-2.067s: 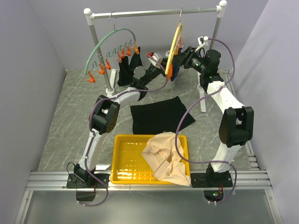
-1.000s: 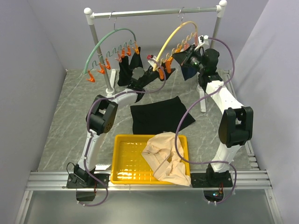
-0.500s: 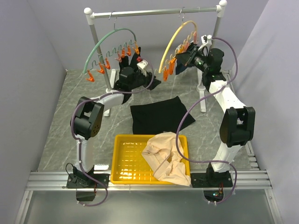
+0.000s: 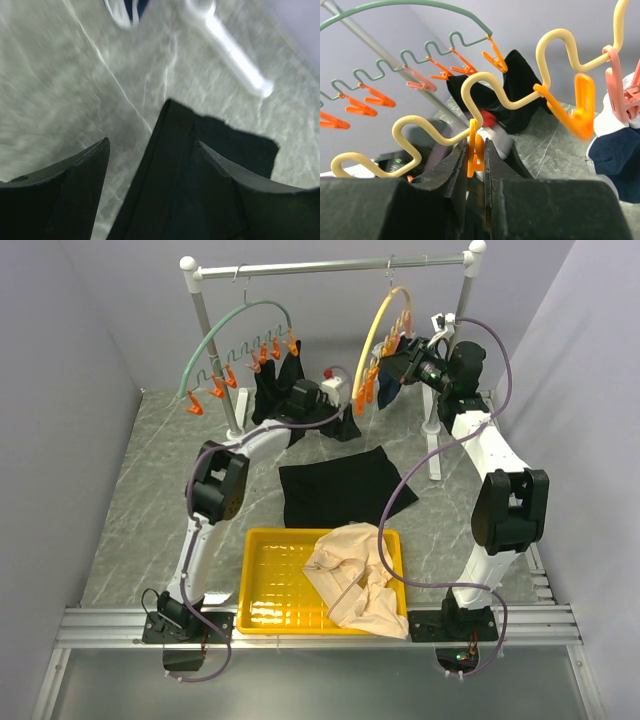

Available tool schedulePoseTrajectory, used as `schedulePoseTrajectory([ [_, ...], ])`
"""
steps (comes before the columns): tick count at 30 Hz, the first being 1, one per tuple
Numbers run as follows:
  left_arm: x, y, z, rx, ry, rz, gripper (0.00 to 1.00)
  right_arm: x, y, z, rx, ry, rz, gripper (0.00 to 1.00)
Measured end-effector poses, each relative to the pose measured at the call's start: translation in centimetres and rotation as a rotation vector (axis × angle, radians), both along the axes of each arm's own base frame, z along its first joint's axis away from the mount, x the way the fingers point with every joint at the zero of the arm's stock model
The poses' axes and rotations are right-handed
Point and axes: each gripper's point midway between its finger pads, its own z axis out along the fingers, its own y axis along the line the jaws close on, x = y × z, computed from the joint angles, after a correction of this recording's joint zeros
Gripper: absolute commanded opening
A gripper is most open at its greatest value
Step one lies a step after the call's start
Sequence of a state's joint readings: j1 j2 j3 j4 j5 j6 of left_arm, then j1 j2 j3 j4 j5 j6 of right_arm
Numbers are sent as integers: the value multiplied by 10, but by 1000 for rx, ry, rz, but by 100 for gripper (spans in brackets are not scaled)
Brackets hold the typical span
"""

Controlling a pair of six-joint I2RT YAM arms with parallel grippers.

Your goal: Clip the underwear to the hanger

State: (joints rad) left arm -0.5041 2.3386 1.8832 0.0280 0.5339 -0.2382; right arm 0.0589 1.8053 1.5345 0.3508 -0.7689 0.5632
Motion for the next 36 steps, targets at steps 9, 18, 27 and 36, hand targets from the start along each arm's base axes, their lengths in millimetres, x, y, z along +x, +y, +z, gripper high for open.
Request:
schedulePoseTrajectory([
  [9, -30, -12, -77, 230, 102, -14, 84, -5, 4, 4, -2, -4, 41, 0],
  [18, -37, -15, -86, 391, -5, -30, 84, -5, 4, 3, -7, -4, 44, 0],
  [27, -45, -17, -94, 546, -137, -39, 69, -5, 4, 3, -7, -5, 45, 0],
  [36, -57, -25, -96, 612, -198, -66, 21, -5, 4, -1, -1, -11, 44, 0],
])
